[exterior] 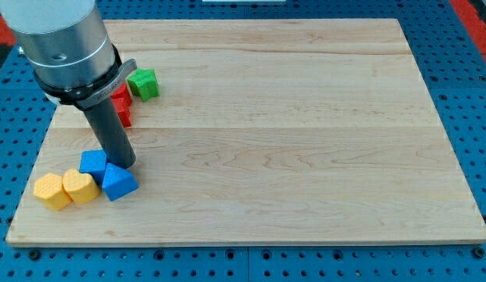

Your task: Move the red star below the green star

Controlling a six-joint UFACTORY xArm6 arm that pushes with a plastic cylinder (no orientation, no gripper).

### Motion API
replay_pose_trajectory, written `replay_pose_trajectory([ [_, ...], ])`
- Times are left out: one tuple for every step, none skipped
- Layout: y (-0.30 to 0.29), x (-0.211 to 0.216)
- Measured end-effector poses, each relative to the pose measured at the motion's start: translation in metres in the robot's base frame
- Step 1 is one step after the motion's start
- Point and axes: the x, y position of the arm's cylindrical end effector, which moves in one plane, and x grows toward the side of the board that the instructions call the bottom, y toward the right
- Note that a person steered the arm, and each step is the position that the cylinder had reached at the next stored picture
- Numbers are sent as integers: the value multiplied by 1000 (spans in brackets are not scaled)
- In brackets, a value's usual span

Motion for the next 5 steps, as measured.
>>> replay_pose_trajectory([
  [2,0],
  [2,-2],
  [2,-9],
  [-35,-38],
  [-92,-53],
])
